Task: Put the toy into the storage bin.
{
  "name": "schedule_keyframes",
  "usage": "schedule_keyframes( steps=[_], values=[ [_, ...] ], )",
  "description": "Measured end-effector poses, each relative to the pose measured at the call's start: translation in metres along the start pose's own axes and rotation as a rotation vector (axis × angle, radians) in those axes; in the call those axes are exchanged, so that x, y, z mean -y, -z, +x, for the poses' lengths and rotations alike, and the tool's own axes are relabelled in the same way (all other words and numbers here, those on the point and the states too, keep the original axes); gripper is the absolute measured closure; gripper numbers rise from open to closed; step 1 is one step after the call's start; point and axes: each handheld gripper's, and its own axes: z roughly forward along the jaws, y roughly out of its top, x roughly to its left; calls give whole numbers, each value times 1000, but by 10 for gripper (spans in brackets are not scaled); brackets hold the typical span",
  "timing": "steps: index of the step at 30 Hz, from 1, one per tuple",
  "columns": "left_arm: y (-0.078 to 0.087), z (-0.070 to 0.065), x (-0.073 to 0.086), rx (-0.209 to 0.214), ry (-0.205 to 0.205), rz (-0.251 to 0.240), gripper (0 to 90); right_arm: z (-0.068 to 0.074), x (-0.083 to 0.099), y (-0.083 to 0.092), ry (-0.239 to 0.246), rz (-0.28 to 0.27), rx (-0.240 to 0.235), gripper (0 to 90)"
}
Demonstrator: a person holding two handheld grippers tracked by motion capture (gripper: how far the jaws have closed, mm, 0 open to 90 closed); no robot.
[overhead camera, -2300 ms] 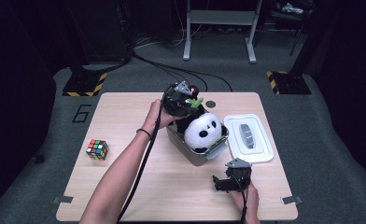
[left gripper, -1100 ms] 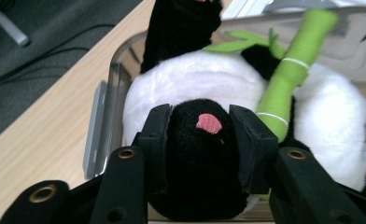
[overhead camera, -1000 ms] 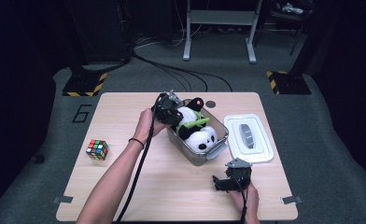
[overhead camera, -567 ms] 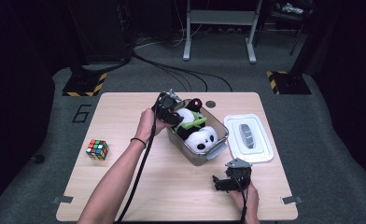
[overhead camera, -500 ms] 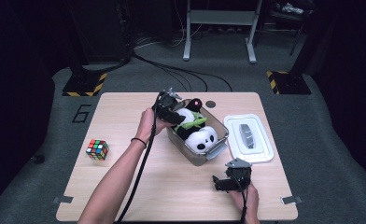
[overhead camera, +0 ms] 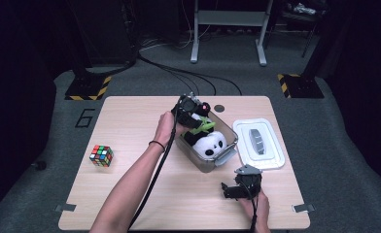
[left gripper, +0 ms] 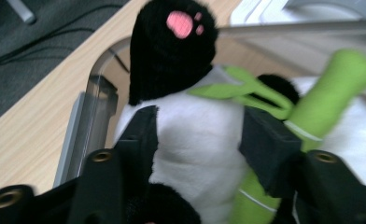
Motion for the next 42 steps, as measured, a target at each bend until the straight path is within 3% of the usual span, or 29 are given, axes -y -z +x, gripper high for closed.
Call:
schedule_keyframes(
  steps=[7, 13, 16, 22, 24, 26, 29, 33, 36, 42],
  values=[
    [-10, -5, -2, -40, -6, 59, 568, 0, 0, 0, 0, 0, -3, 0],
    [-22, -7, -4, -66, -18, 144, 593, 0, 0, 0, -1, 1, -3, 0],
    [-29, -5, -1, -64, -3, 166, 605, 0, 0, 0, -3, 1, -2, 0],
    [-32, -5, -4, -72, -17, 204, 608, 0, 0, 0, -2, -1, -1, 0],
    [-27, -4, -7, -75, -5, 193, 584, 0, 0, 0, -2, -1, 0, 0],
    [-19, -1, -7, -64, 24, 148, 535, 0, 0, 0, -3, 1, -3, 0],
    [-4, 4, -4, -26, 94, 65, 439, 1, 0, 0, -6, 2, -3, 0],
    [11, 3, -2, 25, 131, -16, 352, 1, 0, 0, -5, 1, -3, 0],
    [12, -4, -2, 55, 113, -22, 322, 0, 0, 0, -3, 1, -2, 0],
    [-3, -15, -1, 89, 88, 22, 300, 1, 0, 0, -6, 2, -2, 0]
  ],
)
